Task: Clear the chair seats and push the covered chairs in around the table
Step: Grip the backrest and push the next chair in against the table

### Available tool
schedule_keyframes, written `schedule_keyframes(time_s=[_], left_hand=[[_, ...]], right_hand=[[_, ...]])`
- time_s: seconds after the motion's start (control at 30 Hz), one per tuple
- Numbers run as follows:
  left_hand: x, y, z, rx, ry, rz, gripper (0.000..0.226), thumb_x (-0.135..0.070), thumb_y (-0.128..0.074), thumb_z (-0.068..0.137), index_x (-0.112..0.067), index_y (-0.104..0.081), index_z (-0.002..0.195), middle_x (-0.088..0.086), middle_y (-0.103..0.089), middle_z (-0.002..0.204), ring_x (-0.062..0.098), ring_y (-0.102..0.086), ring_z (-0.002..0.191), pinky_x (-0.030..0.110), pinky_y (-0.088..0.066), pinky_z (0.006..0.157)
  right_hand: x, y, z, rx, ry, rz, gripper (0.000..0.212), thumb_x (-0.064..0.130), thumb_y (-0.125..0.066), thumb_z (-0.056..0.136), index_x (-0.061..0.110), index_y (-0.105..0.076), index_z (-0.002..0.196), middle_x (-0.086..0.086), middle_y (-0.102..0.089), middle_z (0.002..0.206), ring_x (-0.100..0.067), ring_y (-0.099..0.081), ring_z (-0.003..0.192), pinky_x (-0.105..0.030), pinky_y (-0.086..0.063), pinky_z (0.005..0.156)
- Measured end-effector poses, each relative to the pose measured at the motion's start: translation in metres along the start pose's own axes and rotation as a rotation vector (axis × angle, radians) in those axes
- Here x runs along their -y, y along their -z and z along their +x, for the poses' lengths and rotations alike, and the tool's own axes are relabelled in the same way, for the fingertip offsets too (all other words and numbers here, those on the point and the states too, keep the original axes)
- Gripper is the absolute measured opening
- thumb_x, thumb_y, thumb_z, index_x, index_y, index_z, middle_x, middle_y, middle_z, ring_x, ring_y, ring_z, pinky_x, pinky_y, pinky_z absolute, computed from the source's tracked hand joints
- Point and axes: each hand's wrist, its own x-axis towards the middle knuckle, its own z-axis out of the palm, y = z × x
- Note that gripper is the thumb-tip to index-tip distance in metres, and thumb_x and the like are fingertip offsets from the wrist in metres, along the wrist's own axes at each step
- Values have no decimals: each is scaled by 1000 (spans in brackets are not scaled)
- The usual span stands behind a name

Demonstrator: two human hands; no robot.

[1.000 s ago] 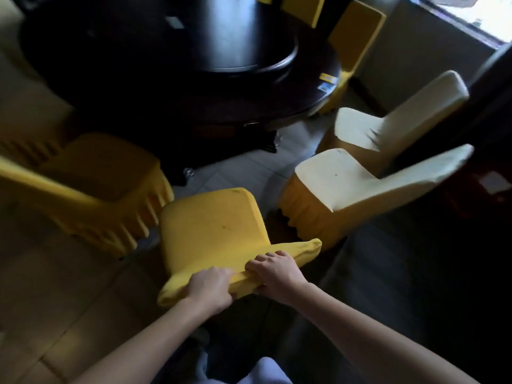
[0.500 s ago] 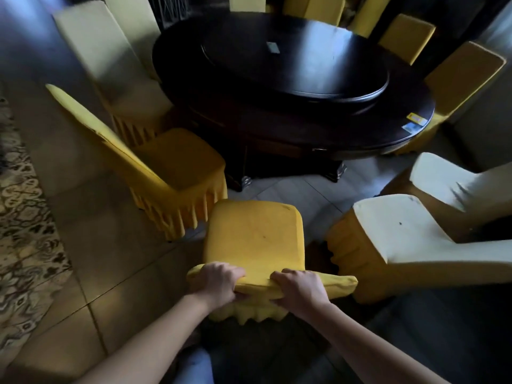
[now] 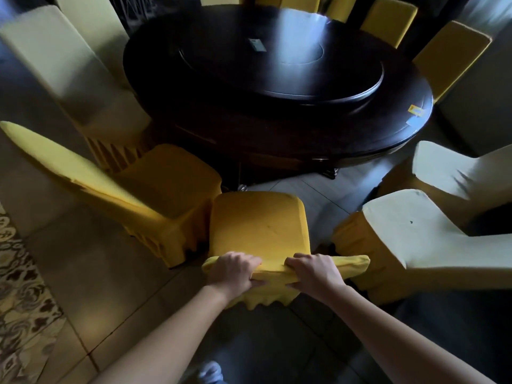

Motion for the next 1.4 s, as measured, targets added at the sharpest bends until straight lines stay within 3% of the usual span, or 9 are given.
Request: schedule_keyframes(time_s=[0.33, 0.53, 0.6, 0.97, 1.03, 1.13, 1.23, 1.3, 1.4], left_hand=[[33, -1, 31, 22, -134, -78, 35, -55, -80, 60, -25, -66, 72, -9, -67, 65, 9, -62, 55, 19, -47, 52], [71, 4, 54, 36, -150, -115, 34, -56, -64, 80, -22, -64, 82, -3, -68, 74, 15, -64, 65, 23, -42, 59], [82, 5, 60, 42, -151, -100, 36, -58, -61, 81, -22, -63, 82, -3, -66, 74, 15, -63, 65, 22, -37, 59], [91, 9, 63, 142, -152, -129, 40, -58, -60, 75, -23, -63, 93, -2, -69, 85, 19, -64, 74, 29, -48, 66], [94, 12, 66, 244, -182, -152, 45, -59, -55, 79, -21, -61, 103, 0, -68, 95, 20, -63, 83, 32, -48, 72], [110, 24, 70, 465, -178, -221, 57, -61, -48, 84, -22, -54, 124, 0, -63, 119, 20, -59, 104, 36, -49, 88], [146, 36, 71, 665, -100, -287, 58, -48, -61, 83, -25, -47, 135, -3, -56, 132, 17, -52, 118, 38, -44, 100], [180, 47, 64, 737, -43, -177, 63, -41, -65, 80, -25, -45, 137, -1, -52, 137, 18, -48, 125, 38, -38, 106], [241, 63, 40, 896, 78, 105, 72, -49, -58, 85, -23, -29, 146, 0, -26, 155, 16, -20, 144, 46, -12, 118]], right_hand=[[-6, -3, 37, -38, -93, -35, 40, 54, -70, 75, 32, -60, 108, 6, -62, 94, -21, -66, 69, -35, -55, 55], [7, 14, 69, -44, -135, -29, 41, 53, -65, 81, 32, -55, 115, 7, -61, 102, -21, -66, 80, -35, -55, 66], [7, 16, 79, -48, -135, -21, 42, 54, -64, 80, 32, -56, 115, 7, -61, 100, -20, -66, 78, -35, -56, 65], [-1, 15, 90, -51, -120, 10, 43, 60, -70, 68, 35, -59, 101, 11, -61, 87, -15, -64, 66, -34, -54, 55], [2, 29, 95, 114, -101, 38, 46, 60, -63, 73, 37, -55, 112, 10, -61, 99, -16, -64, 80, -33, -54, 67], [5, 48, 115, 402, 1, 12, 54, 54, -65, 75, 34, -50, 123, 5, -61, 109, -18, -61, 92, -28, -47, 68], [25, 68, 151, 633, 104, -24, 69, 52, -71, 73, 23, -45, 130, -4, -62, 117, -25, -60, 102, -33, -46, 76], [54, 77, 172, 621, 162, 4, 69, 50, -70, 76, 16, -46, 130, -10, -61, 119, -29, -59, 104, -35, -46, 80], [96, 80, 187, 495, 205, -6, 60, 46, -65, 83, 9, -50, 127, -11, -62, 118, -29, -61, 103, -34, -48, 75]])
